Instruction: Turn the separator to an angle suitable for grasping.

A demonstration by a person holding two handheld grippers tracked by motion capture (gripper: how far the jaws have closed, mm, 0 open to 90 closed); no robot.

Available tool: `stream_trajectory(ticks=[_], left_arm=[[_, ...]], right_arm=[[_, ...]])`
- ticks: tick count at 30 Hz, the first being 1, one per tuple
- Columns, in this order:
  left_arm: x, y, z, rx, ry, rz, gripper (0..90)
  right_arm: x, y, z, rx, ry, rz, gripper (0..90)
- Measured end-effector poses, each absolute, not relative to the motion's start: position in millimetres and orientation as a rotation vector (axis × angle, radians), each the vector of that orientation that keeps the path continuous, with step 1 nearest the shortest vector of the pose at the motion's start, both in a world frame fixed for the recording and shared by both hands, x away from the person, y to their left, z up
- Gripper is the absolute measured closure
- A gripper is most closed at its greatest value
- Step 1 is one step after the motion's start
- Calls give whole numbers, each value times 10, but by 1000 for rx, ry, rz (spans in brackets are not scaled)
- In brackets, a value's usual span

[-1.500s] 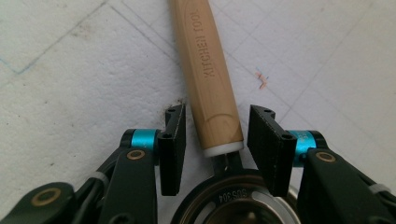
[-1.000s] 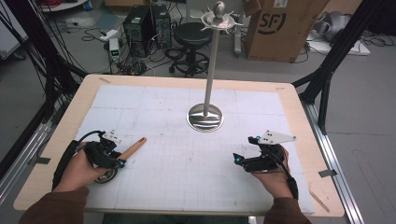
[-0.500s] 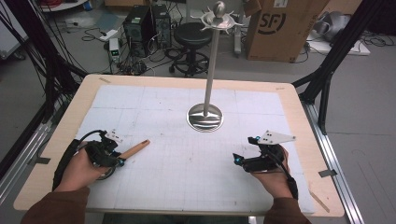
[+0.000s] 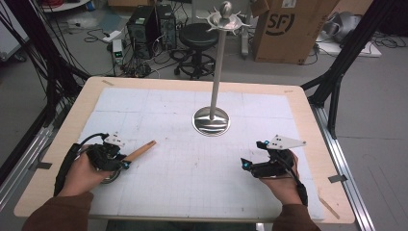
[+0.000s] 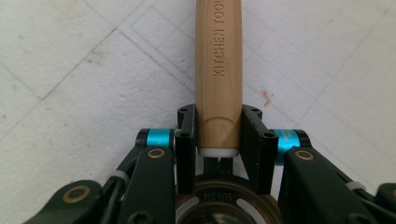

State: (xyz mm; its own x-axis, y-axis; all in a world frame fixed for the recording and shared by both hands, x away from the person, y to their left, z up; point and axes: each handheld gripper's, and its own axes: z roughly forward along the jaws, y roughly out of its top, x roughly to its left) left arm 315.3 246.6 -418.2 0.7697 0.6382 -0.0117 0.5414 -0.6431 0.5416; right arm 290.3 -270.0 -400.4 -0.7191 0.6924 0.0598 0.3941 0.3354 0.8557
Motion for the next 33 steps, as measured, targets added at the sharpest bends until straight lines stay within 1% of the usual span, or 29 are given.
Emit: stream_trajectory(ticks=[8, 15, 24, 33], left_arm=[[3128, 2509, -4111, 2318, 832, 218, 691], [3113, 2524, -4060, 2249, 793, 235, 691], [3088, 2489, -3938, 2126, 720, 204, 691], [3092, 2426, -3860, 2087, 668, 211, 691]], right_arm=[[2893, -2722, -3990, 981, 2276, 1341, 96], [2897, -2727, -3986, 982, 2269, 1347, 97], [2882, -2743, -3993, 980, 2275, 1343, 96], [2852, -2761, -3985, 981, 2270, 1354, 96]])
